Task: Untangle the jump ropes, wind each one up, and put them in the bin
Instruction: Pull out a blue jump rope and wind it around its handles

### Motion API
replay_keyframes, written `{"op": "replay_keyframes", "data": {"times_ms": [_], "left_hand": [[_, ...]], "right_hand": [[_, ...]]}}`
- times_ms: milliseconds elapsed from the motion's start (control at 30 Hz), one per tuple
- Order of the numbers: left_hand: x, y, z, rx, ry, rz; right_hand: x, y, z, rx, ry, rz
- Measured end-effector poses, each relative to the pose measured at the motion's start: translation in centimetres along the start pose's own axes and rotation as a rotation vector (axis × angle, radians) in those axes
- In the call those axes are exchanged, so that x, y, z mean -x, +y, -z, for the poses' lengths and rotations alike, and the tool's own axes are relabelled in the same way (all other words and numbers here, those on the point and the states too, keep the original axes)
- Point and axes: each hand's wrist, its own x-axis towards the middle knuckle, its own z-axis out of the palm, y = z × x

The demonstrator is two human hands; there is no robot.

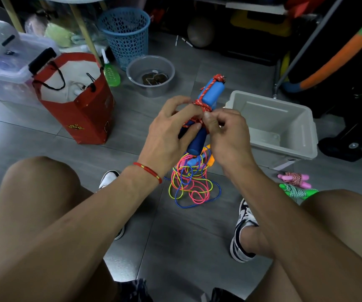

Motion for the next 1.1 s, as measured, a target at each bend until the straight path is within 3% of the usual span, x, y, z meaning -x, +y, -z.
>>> {"op": "replay_keyframes", "data": {"times_ms": [267, 533, 767, 1100], "left_hand": [[-0.9, 0.3, 1.1, -0.128, -0.118, -0.123], [-1.0, 0.2, 2.0, -0.031, 0.016, -0.133], [-1.1, -0.2, 1.6, -0.003, -0.015, -0.11], [-1.8, -1.6, 1.4, 0.102, 0.041, 0.092]], "right_hand": [[-0.1, -0.4, 1.0, -0.006, -0.073, 0.038], [1.3, -2.2, 1.9, -0.183, -0.149, 0.157], [1.9, -1.9, 1.7, -0.43, -0.208, -0.138], [0.7, -2.0, 1.6, -0.24, -0.063, -0.135]]}}
